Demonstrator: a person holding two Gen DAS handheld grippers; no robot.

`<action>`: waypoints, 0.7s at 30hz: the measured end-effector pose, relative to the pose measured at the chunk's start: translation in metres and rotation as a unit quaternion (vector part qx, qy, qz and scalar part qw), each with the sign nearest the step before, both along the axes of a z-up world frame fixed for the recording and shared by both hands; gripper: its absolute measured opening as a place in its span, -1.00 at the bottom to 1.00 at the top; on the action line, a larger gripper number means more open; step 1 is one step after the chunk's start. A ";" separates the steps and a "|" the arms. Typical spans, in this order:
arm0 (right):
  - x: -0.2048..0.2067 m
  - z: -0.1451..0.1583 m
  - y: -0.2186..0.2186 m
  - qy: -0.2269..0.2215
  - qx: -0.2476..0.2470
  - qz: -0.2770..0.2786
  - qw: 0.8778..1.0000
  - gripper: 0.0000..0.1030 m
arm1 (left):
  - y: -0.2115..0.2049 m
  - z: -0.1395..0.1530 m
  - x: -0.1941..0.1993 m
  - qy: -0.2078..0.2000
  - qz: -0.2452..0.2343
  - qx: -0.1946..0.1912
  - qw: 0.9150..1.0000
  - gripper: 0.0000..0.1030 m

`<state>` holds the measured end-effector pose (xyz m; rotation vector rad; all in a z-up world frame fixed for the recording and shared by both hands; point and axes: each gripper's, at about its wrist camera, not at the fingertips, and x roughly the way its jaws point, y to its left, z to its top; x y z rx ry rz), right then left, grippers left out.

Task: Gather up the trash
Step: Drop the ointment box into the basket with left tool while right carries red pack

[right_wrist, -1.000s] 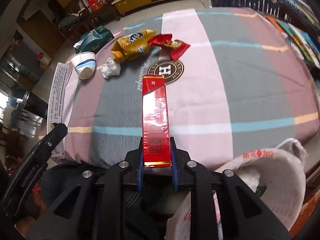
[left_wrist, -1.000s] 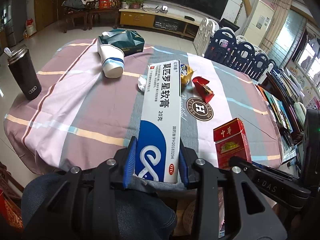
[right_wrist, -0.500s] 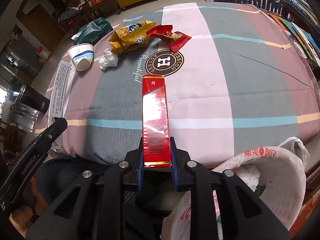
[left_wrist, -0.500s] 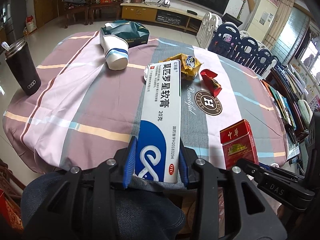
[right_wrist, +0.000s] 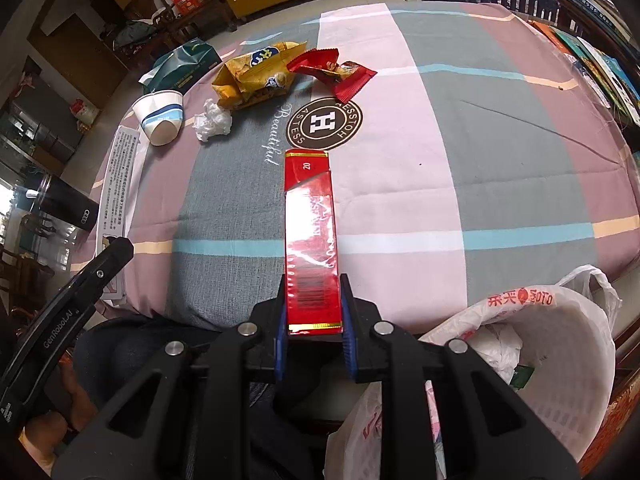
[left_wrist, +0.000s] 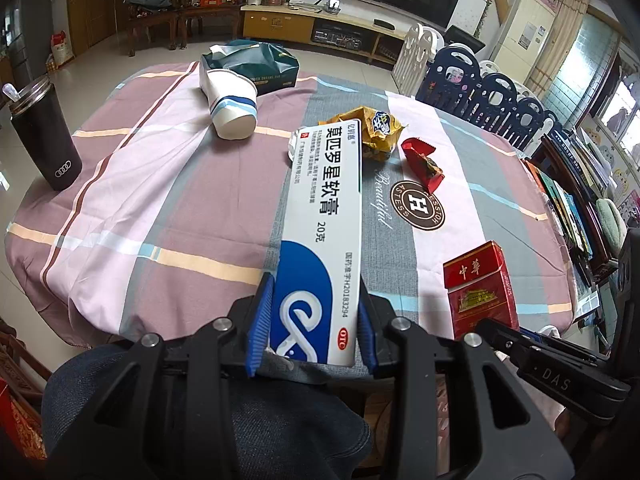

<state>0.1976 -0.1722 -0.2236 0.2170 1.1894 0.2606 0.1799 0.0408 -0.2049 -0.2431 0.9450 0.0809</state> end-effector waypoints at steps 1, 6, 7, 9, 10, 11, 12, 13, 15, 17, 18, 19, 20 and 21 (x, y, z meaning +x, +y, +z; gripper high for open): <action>0.000 0.001 -0.001 -0.001 0.002 -0.001 1.000 -0.55 | 0.000 0.000 0.000 0.000 0.000 0.000 1.000 -0.26; -0.004 0.013 -0.013 -0.017 0.008 -0.013 1.000 -0.55 | -0.002 0.001 -0.001 -0.002 -0.005 0.003 1.000 -0.26; -0.005 0.017 -0.017 -0.021 0.009 -0.017 1.000 -0.55 | -0.004 0.001 -0.001 -0.002 -0.007 0.004 1.000 -0.26; -0.007 0.021 -0.024 -0.024 0.009 -0.022 0.999 -0.55 | -0.006 0.001 -0.001 -0.002 -0.011 0.005 1.000 -0.26; -0.008 0.022 -0.028 -0.026 0.007 -0.026 0.999 -0.55 | -0.008 0.002 -0.001 -0.002 -0.013 0.005 1.000 -0.26; -0.009 0.022 -0.032 -0.027 0.007 -0.030 0.999 -0.55 | -0.009 0.002 -0.002 -0.002 -0.015 0.005 1.000 -0.26; -0.009 0.022 -0.035 -0.026 0.008 -0.034 0.999 -0.55 | -0.011 0.003 -0.002 -0.003 -0.018 0.005 1.000 -0.26; -0.011 0.022 -0.040 -0.024 0.010 -0.038 0.999 -0.55 | -0.012 0.004 -0.003 -0.004 -0.021 0.006 1.000 -0.26; -0.015 0.022 -0.049 -0.022 0.012 -0.044 0.999 -0.55 | -0.015 0.005 -0.003 -0.005 -0.026 0.007 1.000 -0.26; -0.022 0.023 -0.060 -0.022 0.010 -0.052 0.998 -0.55 | -0.020 0.006 -0.004 -0.004 -0.034 0.007 0.999 -0.26; -0.025 0.024 -0.067 -0.022 0.010 -0.057 0.998 -0.55 | -0.023 0.006 -0.005 -0.004 -0.039 0.007 0.999 -0.26; -0.028 0.026 -0.072 -0.022 0.010 -0.062 0.998 -0.55 | -0.027 0.006 -0.006 -0.002 -0.047 0.006 0.999 -0.26; -0.033 0.028 -0.080 -0.024 0.010 -0.068 0.997 -0.55 | -0.031 0.006 -0.006 -0.002 -0.054 0.005 0.999 -0.26; -0.037 0.030 -0.087 -0.026 0.008 -0.074 0.997 -0.55 | -0.037 0.007 -0.008 -0.001 -0.064 0.004 0.998 -0.26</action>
